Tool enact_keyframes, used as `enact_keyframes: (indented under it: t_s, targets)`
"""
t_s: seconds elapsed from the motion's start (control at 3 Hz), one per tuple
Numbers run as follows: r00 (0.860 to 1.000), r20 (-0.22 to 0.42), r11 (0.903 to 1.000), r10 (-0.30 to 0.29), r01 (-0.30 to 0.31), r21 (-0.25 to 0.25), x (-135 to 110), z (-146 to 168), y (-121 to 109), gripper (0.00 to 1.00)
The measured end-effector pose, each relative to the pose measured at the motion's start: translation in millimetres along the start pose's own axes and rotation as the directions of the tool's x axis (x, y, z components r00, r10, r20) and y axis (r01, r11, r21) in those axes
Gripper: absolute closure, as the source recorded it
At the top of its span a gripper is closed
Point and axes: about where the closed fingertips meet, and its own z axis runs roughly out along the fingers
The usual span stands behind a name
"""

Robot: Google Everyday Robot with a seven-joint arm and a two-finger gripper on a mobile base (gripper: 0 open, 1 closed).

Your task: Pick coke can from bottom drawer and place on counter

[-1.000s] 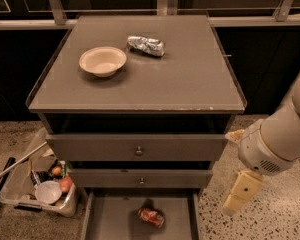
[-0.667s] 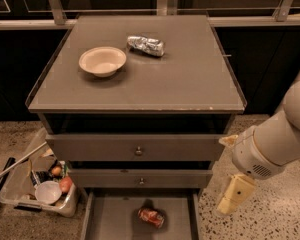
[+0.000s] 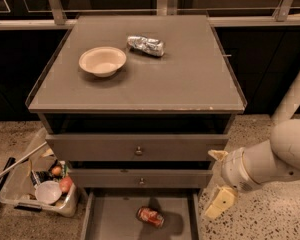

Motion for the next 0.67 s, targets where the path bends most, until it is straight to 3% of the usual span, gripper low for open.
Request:
enact_keyframes:
  t_s: [0.33, 0.67]
  targets:
    - [0.995, 0.092, 0.9988, -0.046, 0.044, 0.024, 13.1, 33.5, -11.7, 0.0]
    - [0.987, 0.154, 0.9992, -0.039, 0.039, 0.001, 25.9, 61.4, -9.3, 0.0]
